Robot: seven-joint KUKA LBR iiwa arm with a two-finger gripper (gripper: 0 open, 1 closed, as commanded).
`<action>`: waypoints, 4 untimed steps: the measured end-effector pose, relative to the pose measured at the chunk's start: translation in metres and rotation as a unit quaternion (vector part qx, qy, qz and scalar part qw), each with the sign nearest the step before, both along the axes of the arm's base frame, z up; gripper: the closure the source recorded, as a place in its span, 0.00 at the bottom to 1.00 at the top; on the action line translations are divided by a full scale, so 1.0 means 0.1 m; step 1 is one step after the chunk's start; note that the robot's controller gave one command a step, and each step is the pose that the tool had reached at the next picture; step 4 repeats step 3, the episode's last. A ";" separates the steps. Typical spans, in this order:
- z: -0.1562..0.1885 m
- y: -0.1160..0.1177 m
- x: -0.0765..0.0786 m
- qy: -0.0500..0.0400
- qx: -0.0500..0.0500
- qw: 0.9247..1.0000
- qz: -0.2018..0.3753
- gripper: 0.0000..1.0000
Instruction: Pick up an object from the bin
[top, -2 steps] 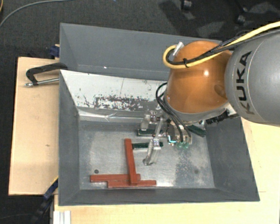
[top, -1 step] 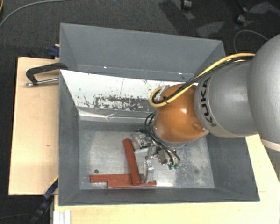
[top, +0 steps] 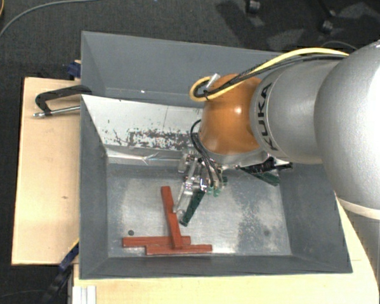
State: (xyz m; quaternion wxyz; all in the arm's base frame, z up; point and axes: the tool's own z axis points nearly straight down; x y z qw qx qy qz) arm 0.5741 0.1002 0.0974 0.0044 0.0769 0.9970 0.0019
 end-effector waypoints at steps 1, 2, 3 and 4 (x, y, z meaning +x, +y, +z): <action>-0.28 -0.66 -0.77 0.006 -0.002 0.997 0.073 0.00; -0.27 -0.63 -0.75 0.004 -0.001 0.997 0.074 1.00; 1.30 -0.75 -0.27 -0.004 -0.002 0.997 0.078 1.00; 1.30 -0.75 -0.27 -0.004 -0.002 0.997 0.078 1.00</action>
Offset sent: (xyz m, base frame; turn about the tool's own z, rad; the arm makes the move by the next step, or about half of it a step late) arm -0.0754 -0.0636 -0.0274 -0.1500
